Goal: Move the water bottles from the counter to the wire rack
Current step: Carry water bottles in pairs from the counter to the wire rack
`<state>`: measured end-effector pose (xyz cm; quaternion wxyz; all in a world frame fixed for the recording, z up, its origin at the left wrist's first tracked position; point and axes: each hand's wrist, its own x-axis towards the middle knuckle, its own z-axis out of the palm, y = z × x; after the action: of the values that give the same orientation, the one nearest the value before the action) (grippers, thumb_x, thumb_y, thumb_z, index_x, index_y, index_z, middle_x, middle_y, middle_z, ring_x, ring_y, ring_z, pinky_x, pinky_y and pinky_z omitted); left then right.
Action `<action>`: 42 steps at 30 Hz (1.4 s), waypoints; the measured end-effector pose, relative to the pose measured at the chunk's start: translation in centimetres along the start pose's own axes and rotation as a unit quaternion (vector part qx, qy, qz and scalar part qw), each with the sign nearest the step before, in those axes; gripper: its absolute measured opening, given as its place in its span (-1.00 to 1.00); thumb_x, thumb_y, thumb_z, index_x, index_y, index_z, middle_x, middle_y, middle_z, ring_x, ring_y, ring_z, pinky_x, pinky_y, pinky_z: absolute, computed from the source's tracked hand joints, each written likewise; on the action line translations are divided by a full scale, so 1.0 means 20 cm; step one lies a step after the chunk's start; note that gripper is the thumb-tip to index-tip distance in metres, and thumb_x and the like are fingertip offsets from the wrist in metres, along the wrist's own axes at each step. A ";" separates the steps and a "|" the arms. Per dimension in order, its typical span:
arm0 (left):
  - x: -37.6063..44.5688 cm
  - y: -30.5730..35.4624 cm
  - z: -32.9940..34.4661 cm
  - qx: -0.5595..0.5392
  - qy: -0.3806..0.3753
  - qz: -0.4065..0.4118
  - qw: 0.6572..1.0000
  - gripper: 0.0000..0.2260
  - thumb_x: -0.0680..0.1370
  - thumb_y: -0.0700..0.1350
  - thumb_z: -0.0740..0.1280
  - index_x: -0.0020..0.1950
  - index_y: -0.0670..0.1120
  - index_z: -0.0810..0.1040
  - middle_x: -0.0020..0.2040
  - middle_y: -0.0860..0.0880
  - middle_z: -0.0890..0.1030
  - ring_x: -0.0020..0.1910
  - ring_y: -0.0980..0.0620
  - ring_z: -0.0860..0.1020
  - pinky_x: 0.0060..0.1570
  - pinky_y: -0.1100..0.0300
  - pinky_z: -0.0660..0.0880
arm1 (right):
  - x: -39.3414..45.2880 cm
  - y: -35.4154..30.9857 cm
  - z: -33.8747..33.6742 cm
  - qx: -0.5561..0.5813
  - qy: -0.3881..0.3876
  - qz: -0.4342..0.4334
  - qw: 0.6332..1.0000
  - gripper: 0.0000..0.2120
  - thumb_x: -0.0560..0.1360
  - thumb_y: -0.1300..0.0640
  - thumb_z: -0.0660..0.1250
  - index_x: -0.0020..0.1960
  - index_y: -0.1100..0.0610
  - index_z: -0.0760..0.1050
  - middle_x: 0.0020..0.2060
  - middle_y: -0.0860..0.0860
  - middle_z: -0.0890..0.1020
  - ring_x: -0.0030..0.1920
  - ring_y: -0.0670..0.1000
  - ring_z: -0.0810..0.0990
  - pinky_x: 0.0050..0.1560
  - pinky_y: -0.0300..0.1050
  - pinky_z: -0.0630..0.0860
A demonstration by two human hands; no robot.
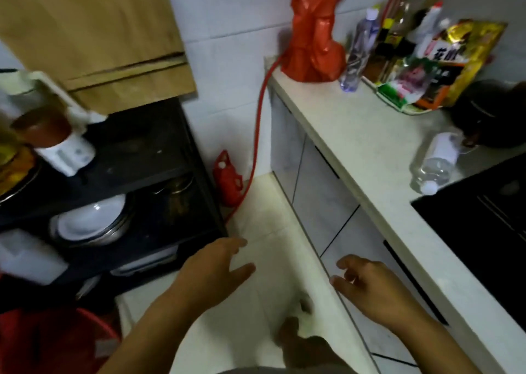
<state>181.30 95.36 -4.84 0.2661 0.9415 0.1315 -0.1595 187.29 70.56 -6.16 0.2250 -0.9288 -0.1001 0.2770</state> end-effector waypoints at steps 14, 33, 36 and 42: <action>1.31 0.67 -0.43 0.012 -0.018 0.181 0.983 -0.65 0.52 0.11 0.25 0.27 0.06 0.40 0.21 0.06 0.50 0.17 0.06 0.49 0.15 0.23 0.40 | 0.97 -0.04 -0.78 0.082 0.163 0.000 0.983 -0.62 0.47 -0.12 0.25 0.25 -0.04 0.40 0.04 -0.06 0.59 -0.11 -0.12 0.50 -0.16 -0.35 0.40; 2.68 1.48 -0.62 -0.142 0.101 0.335 0.926 -0.32 0.35 -0.12 0.49 0.39 -0.18 0.28 0.29 -0.17 0.43 0.26 -0.11 0.39 0.11 0.36 0.23 | 1.55 0.03 -1.29 0.120 0.289 0.171 0.934 -0.58 0.46 -0.16 0.24 0.27 -0.05 0.39 0.09 -0.07 0.60 0.00 -0.09 0.58 0.04 -0.18 0.55; 2.84 1.55 -0.65 -0.178 0.111 0.313 0.926 -0.29 0.33 -0.20 0.50 0.40 -0.23 0.25 0.29 -0.20 0.40 0.29 -0.15 0.36 0.03 0.52 0.15 | 1.63 0.02 -1.33 0.119 0.297 0.192 0.927 -0.59 0.46 -0.18 0.24 0.26 -0.06 0.39 0.09 -0.09 0.59 -0.02 -0.11 0.58 0.04 -0.17 0.56; 3.05 1.61 -0.56 -0.319 0.052 0.250 0.913 -0.31 0.23 -0.19 0.59 0.27 -0.27 0.36 0.19 -0.25 0.55 0.14 -0.17 0.54 0.18 -0.05 0.48 | 1.66 0.04 -1.36 0.132 0.318 0.231 0.910 -0.59 0.46 -0.17 0.24 0.26 -0.06 0.40 0.06 -0.09 0.60 -0.06 -0.11 0.57 0.01 -0.18 0.56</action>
<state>250.34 84.90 -3.57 0.5765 0.8155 -0.0500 0.0122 230.04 70.28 -1.78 0.2952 -0.9267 0.2317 0.0223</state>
